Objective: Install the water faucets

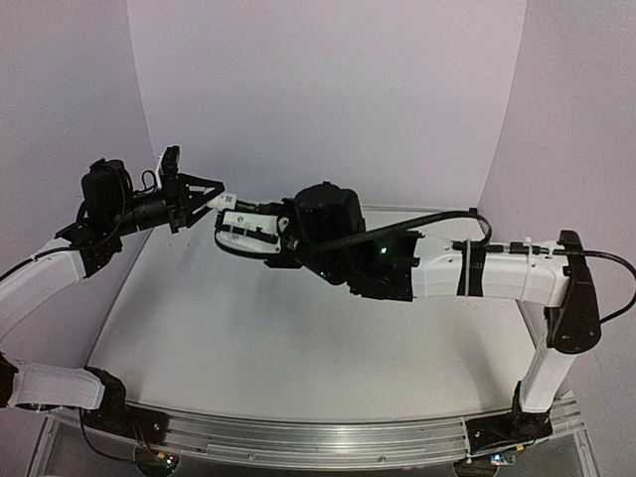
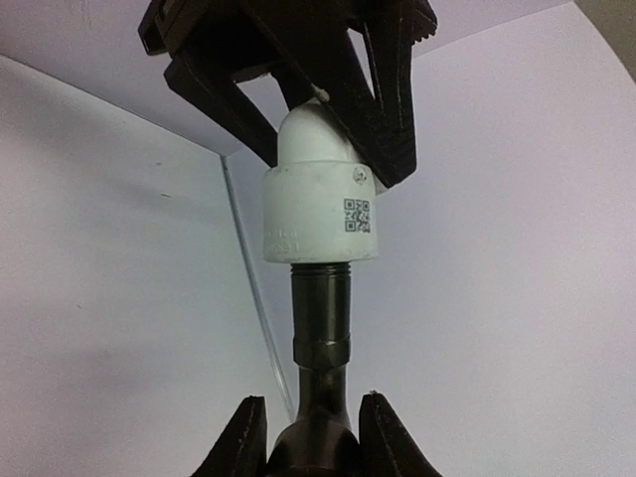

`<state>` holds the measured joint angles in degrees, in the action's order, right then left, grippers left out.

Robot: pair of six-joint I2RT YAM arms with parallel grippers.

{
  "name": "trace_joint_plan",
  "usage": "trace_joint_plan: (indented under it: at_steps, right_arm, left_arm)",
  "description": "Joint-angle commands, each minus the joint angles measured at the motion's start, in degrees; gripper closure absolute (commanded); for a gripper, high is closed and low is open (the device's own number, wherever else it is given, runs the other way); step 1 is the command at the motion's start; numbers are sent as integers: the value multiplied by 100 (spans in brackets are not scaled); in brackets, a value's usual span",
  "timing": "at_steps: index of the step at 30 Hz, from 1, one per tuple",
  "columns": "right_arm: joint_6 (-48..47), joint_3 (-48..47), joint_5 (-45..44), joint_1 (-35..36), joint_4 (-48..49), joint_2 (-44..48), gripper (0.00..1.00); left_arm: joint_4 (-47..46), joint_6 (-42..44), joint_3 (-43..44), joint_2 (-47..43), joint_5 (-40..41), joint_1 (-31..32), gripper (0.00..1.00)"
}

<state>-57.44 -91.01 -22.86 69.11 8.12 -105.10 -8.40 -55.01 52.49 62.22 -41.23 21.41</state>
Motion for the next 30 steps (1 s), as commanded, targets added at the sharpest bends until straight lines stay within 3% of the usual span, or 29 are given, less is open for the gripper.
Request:
trace_joint_plan:
  at_steps: [1,5,8,12,19,28,30]
  right_arm:
    - [2430,-900,2393,-621,-1686,453,100]
    - [4116,-1216,5277,-1580,-2115,456,100]
    - [5206,-1425,6960,-2104,-2105,185,100]
    - [6682,-2064,8177,-2548,-2086,-482,100]
    - [9208,-2815,9206,-3109,-1419,-1688,100]
    - [10836,-2866,8879,-3406,-1069,-2639,100]
    - [10810,-2768,8839,-3429,-1055,-2608,92]
  left_arm:
    - [-539,25,315,-95,-320,56,100]
    - [-554,18,329,-76,-378,59,100]
    - [-578,1,348,-33,-454,56,100]
    - [-634,-24,370,-8,-539,56,100]
    - [-803,-136,317,-24,-668,58,100]
    - [-857,-159,300,-24,-770,60,100]
    - [-840,-145,292,-39,-769,57,100]
